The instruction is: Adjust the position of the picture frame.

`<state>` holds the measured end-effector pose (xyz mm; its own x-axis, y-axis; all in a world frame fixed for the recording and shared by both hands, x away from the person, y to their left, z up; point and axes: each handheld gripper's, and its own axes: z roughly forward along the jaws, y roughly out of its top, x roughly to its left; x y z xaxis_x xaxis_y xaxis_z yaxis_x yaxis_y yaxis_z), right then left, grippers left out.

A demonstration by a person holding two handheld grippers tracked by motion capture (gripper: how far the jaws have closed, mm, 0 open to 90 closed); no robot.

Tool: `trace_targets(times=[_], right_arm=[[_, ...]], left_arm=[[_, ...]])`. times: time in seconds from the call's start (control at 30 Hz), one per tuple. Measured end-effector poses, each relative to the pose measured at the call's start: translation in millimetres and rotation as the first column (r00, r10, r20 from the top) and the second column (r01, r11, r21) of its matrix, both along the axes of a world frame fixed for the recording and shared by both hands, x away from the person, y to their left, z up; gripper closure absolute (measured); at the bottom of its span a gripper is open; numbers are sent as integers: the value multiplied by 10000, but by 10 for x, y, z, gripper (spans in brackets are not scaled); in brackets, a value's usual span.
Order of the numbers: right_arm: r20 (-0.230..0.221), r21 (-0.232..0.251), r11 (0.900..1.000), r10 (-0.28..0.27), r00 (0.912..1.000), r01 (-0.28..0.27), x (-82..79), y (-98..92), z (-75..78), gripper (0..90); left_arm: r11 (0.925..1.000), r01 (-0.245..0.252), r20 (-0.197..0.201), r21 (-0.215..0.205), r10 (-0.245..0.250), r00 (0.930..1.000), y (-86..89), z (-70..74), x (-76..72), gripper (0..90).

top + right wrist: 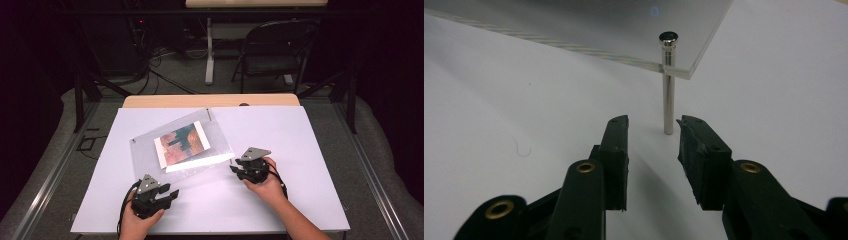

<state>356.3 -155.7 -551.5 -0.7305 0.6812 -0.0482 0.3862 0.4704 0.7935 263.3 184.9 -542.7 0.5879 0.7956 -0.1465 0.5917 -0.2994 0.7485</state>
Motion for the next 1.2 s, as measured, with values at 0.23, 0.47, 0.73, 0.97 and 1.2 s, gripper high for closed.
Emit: trace_targets(times=[0.23,0.47,0.73,0.97,1.2], right_arm=[[59,17,10000,-78,10000,78,127,75,-54,645],[-2,196,9996,-200,9998,200,163,88,-88,644],[-126,243,9994,-257,9996,260,204,67,-94,716],[-15,-18,9998,-189,9998,188,224,131,-102,775],[25,-30,9999,-130,9999,130,247,155,-103,817]], left_arm=[[9999,-65,-21,123,65,10000,-15,4,6,722],[9986,-257,24,456,256,9997,-35,-9,22,794],[9980,-364,-71,516,369,9993,-15,-18,21,842],[9971,-532,-118,535,539,9985,17,-28,2,878],[9965,-641,-208,540,653,9977,36,-38,0,897]])
